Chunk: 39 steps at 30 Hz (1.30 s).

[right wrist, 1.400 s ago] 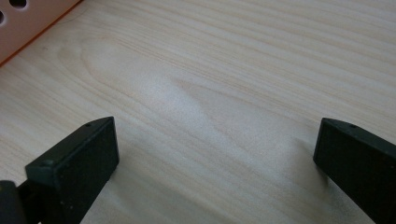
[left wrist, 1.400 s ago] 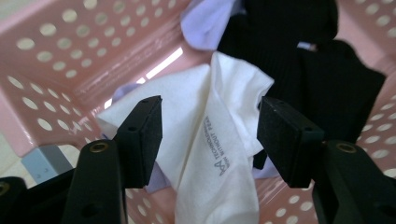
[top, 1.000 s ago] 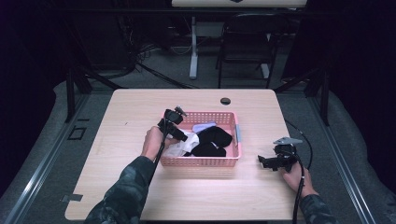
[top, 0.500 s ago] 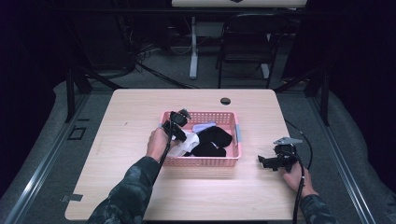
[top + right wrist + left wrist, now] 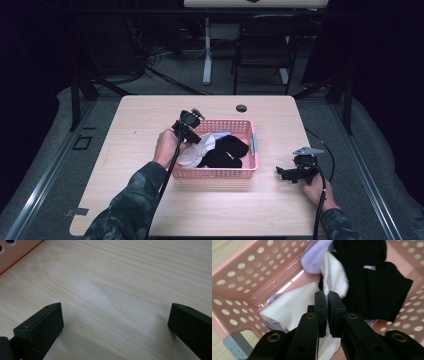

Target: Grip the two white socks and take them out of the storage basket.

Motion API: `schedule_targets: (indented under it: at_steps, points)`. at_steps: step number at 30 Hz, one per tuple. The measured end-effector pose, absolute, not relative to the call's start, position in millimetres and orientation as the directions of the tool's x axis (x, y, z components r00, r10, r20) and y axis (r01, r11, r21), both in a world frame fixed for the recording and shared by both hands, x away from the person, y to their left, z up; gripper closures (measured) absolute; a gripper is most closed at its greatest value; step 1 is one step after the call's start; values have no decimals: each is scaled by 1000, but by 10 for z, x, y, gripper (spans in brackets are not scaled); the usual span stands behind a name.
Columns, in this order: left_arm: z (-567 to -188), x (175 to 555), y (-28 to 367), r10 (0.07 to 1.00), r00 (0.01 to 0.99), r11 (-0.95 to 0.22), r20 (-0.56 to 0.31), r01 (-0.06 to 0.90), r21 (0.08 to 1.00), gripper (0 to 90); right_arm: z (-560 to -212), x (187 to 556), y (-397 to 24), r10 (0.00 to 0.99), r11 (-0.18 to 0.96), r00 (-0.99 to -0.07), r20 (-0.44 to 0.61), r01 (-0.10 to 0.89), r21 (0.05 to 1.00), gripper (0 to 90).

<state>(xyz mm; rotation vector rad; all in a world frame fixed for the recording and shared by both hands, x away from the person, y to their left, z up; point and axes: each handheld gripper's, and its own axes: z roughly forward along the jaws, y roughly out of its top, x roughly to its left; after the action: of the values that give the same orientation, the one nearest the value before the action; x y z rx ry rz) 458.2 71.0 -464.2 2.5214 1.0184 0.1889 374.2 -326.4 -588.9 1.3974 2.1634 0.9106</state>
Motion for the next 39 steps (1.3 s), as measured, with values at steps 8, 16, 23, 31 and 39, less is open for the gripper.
schedule_targets:
  at_steps: [8, 16, 23, 31, 39]
  points:
    - [-4497, 4540, 657, 679, 733, -644, -30, 615, 455, 871, -5889, 3741, -3265, 909, 285, -416, 12, 645, 709, 0]
    - [-4390, 4511, 661, 668, 744, -657, -7, 594, 464, 872, -5888, 3741, -3264, 910, 285, -415, 11, 645, 709, 0]
    - [-4290, 4500, 749, 671, 741, -641, -10, 587, 495, 872, -5889, 3739, -3264, 910, 285, -414, 11, 644, 709, 0]
    - [-4206, 4485, 784, 668, 744, -639, 0, 574, 513, 872, -5889, 3739, -3264, 910, 286, -415, 10, 644, 709, 0]
    - [-4125, 4491, 794, 667, 745, -624, -16, 570, 535, 871, -5889, 3739, -3264, 910, 285, -414, 11, 644, 710, 0]
